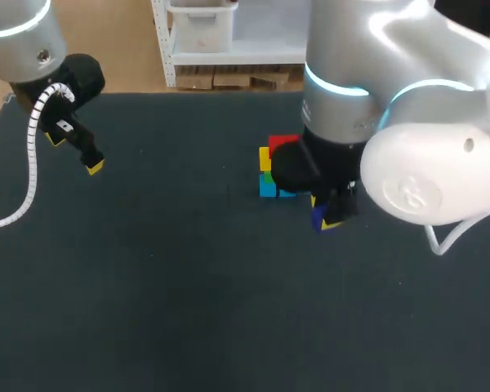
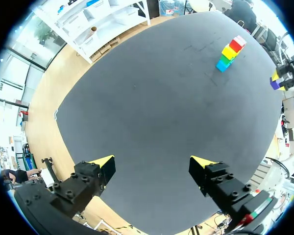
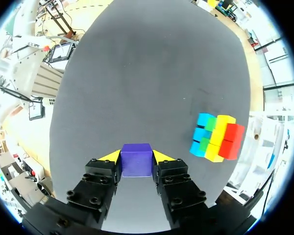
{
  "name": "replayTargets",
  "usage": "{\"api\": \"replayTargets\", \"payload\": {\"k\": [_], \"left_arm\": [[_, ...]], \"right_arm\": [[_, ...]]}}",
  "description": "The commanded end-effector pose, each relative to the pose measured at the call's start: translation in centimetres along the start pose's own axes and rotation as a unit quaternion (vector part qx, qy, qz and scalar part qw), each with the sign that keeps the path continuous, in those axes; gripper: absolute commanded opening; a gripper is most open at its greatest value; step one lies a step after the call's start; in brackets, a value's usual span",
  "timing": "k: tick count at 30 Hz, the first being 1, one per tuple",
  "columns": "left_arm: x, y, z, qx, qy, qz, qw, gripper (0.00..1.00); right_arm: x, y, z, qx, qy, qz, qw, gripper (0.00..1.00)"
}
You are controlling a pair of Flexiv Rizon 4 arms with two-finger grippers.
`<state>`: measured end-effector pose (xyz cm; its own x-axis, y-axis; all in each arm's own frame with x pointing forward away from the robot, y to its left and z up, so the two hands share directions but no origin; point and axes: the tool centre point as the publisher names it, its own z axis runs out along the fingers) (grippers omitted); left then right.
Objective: Place the blue cubes, place green cubes on the blue cubes, place the yellow cubes on the green cubes, then place the red cubes on the yellow cubes, and place purple cube on the red cubes.
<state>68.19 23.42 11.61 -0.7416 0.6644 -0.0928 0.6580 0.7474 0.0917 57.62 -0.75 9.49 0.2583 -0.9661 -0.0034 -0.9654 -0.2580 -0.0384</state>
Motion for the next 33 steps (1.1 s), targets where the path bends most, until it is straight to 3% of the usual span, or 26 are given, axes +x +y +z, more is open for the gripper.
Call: {"api": "replayTargets", "payload": {"k": [1, 22, 33], "left_arm": [[-0.1, 0.2, 0.0, 0.002, 0.000, 0.001, 1.000, 1.00], [-0.1, 0.2, 0.0, 0.002, 0.000, 0.001, 1.000, 1.00], [-0.1, 0.2, 0.0, 0.002, 0.000, 0.001, 1.000, 1.00]], "right_arm": [[0.1, -1.2, -1.5, -0.003, 0.003, 0.004, 1.000, 0.00], [-0.3, -11.8, -4.3, -0.025, 0.003, 0.071, 0.997, 0.00], [-1.0, -14.6, -3.9, -0.039, -0.003, 0.078, 0.996, 0.00]]}}
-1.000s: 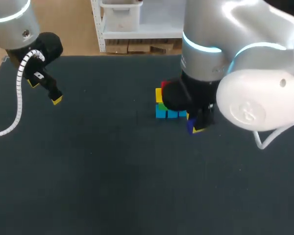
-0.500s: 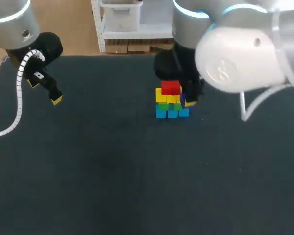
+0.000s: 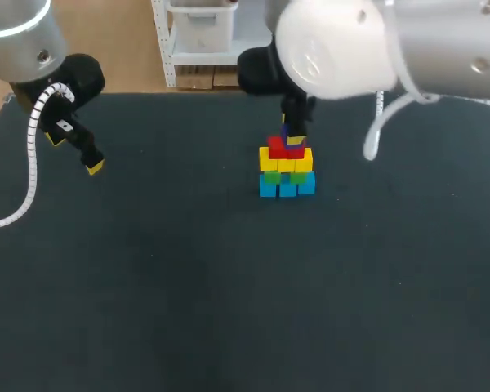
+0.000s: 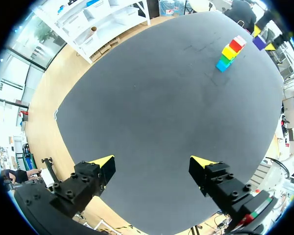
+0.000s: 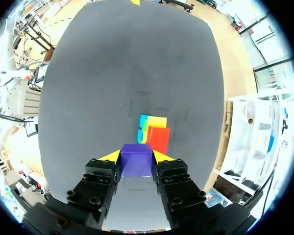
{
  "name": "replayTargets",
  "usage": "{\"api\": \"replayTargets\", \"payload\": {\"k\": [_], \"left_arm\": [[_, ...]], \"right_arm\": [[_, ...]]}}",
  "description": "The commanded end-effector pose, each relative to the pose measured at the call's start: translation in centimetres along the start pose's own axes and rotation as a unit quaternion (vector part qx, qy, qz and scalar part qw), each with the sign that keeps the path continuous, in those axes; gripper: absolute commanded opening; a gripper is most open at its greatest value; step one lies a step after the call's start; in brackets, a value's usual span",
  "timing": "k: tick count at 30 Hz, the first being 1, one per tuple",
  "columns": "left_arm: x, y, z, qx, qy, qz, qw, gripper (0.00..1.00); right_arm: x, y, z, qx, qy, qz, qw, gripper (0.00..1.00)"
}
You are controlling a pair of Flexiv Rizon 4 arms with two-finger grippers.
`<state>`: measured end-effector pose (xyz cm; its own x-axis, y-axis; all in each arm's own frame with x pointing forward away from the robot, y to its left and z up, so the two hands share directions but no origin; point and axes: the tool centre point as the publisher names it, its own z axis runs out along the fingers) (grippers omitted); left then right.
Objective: Place the blue cubes, place green cubes on the blue cubes, place the yellow cubes on the green cubes, then place the red cubes on the yellow cubes, and place purple cube on the red cubes.
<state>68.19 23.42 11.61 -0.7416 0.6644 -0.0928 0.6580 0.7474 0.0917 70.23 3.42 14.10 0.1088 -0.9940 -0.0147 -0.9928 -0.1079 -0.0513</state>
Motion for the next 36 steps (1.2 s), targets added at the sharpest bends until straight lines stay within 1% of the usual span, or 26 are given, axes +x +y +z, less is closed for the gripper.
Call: {"api": "replayTargets", "payload": {"k": [1, 13, 36], "left_arm": [[-0.1, 0.2, 0.0, 0.002, 0.000, 0.001, 1.000, 1.00], [-0.1, 0.2, 0.0, 0.002, 0.000, 0.001, 1.000, 1.00], [-0.1, 0.2, 0.0, 0.002, 0.000, 0.001, 1.000, 1.00]], "right_arm": [[-0.3, -1.3, 0.3, -0.048, 0.004, 0.005, 0.999, 0.00], [0.6, -1.6, 1.3, -0.060, 0.000, 0.031, 0.998, 0.00], [0.3, -1.2, 2.3, -0.069, -0.002, 0.027, 0.997, 0.00]]}}
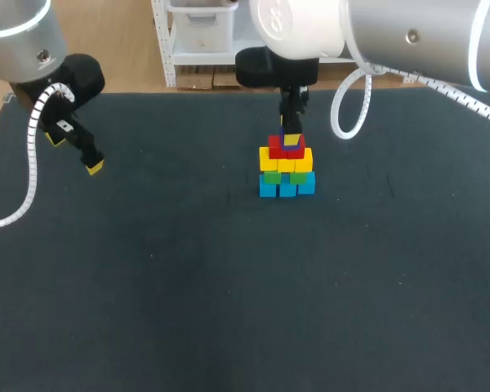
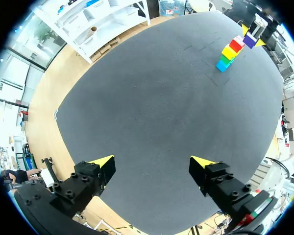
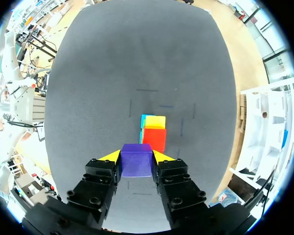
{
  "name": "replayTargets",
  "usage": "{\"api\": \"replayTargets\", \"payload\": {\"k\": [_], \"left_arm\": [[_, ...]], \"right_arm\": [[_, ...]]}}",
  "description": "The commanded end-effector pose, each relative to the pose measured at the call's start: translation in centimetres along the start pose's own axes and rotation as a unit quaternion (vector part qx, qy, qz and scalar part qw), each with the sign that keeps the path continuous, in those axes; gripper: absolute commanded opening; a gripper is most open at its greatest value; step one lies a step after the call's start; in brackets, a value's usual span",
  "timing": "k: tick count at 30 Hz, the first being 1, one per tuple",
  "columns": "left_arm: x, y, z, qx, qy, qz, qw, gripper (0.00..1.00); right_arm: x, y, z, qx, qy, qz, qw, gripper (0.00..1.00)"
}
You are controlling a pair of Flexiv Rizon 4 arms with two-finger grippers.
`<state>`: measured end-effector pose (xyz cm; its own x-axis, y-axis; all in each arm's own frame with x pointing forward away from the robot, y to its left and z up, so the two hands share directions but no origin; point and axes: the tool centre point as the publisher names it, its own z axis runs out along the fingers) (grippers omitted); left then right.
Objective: Place the blue cubes, place green cubes on the blue cubes, place the yellow cubes on the green cubes, then place the red cubes on the yellow cubes, and place purple cube on the red cubes.
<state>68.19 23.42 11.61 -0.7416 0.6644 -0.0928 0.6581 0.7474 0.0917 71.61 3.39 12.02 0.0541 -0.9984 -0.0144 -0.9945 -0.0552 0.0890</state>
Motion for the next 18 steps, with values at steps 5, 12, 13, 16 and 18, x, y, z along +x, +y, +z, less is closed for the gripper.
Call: {"api": "replayTargets", "payload": {"k": [5, 12, 13, 16, 18], "left_arm": [[-0.07, 0.15, 0.01, 0.002, 0.000, 0.001, 1.000, 1.00], [-0.07, 0.15, 0.01, 0.002, 0.000, 0.001, 1.000, 1.00], [-0.07, 0.15, 0.01, 0.002, 0.000, 0.001, 1.000, 1.00], [-0.07, 0.15, 0.01, 0.002, 0.000, 0.001, 1.000, 1.00], [-0.07, 0.15, 0.01, 0.002, 0.000, 0.001, 1.000, 1.00]], "right_arm": [[-0.03, -0.01, 0.25, 0.000, -0.002, -0.002, 1.000, 0.00], [-0.09, -0.10, 0.24, 0.002, -0.003, -0.003, 1.000, 0.00], [-0.11, -0.16, 0.26, 0.002, -0.003, -0.003, 1.000, 0.00], [-0.13, -0.25, 0.29, 0.005, 0.001, -0.003, 1.000, 0.00], [-0.21, -0.32, 0.26, 0.008, 0.005, -0.001, 1.000, 0.00]]}}
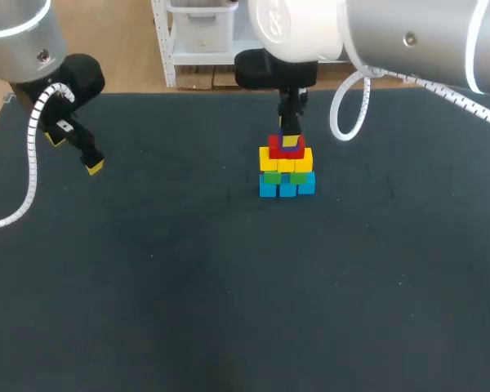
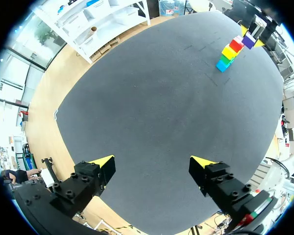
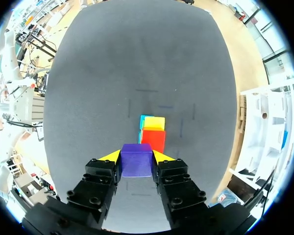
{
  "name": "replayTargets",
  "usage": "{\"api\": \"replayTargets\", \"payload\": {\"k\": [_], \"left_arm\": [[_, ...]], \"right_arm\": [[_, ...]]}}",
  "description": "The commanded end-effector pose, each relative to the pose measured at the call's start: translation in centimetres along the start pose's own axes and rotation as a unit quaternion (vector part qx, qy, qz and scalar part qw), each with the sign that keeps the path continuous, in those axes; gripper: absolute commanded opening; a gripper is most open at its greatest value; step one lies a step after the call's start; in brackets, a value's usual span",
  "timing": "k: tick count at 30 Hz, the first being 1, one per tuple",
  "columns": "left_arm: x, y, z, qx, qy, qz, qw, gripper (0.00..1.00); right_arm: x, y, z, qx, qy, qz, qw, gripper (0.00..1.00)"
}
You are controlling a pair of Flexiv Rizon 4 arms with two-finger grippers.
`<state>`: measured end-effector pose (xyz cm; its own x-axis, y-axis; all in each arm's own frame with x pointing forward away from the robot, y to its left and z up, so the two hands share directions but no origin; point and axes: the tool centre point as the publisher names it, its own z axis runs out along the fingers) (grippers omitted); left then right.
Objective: Place the blue cubes, place green cubes on the blue cubes, place the yellow cubes on the green cubes, then place the red cubes on the yellow cubes, and place purple cube on the red cubes.
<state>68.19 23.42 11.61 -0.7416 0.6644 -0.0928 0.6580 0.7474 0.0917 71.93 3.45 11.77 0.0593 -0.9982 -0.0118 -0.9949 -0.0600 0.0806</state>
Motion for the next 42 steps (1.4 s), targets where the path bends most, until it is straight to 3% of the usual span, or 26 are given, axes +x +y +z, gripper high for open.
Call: {"api": "replayTargets", "payload": {"k": [1, 42], "left_arm": [[-0.07, 0.15, 0.01, 0.002, 0.000, 0.001, 1.000, 1.00], [-0.07, 0.15, 0.01, 0.002, 0.000, 0.001, 1.000, 1.00]], "right_arm": [[-0.20, -0.04, 0.05, 0.004, 0.003, 0.001, 1.000, 0.00], [-0.13, -0.86, 0.11, 0.009, -0.002, 0.007, 1.000, 0.02]]}}
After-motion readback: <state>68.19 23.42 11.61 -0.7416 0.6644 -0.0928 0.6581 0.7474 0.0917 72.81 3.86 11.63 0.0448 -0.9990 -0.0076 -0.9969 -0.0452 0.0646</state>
